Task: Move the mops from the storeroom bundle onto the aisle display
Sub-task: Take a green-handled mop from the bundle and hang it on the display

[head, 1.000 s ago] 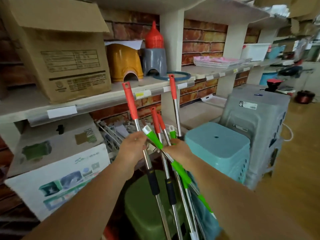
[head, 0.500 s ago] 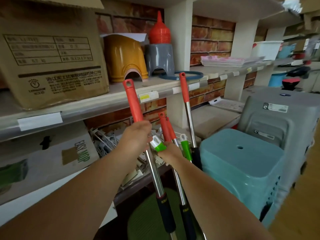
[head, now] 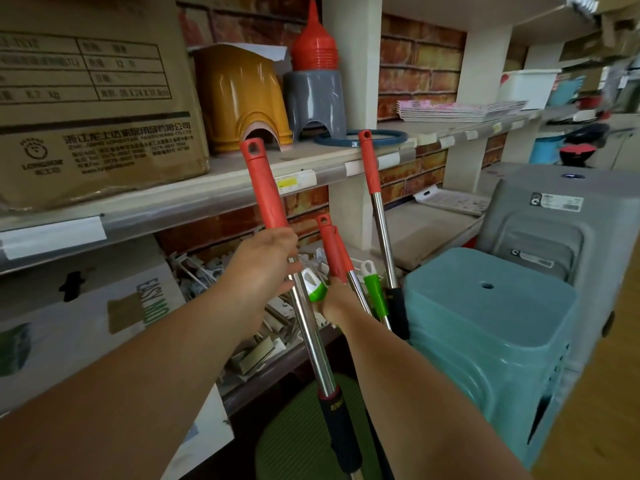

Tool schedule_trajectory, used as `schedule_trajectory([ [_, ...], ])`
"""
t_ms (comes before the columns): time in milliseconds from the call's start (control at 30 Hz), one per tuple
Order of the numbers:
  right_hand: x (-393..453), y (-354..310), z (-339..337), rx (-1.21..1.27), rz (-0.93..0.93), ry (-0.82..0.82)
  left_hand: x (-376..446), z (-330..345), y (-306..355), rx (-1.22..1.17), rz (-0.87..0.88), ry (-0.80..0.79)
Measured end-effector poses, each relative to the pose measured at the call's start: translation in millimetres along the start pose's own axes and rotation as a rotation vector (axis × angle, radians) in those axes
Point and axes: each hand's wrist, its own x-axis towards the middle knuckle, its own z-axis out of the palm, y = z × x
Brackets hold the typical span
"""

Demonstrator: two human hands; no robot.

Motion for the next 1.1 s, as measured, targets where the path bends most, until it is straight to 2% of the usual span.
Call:
schedule_trajectory([
  [133, -6, 1, -3, -0.122, -0.073, -0.078, -1, 0, -4, 0.019, -0.029, -0.017],
  [333, -30, 2, -47, -0.120, -0.056, -0.015, -15, 8, -1, 0.040, -0.048, -0.021],
  [500, -68, 6, -93, -0.121, -0.093, -0.029, -45, 29, 17, 0.026, -0.062, -0.032],
  [767, -168, 33, -187, -0.078, -0.116, -0.016, -118, 85, 50, -0.029, -0.059, -0.096],
  [1100, -306, 105, -310, -0.028, -0.094, 0.178, -233, 194, 103, -0.071, 0.018, -0.225],
])
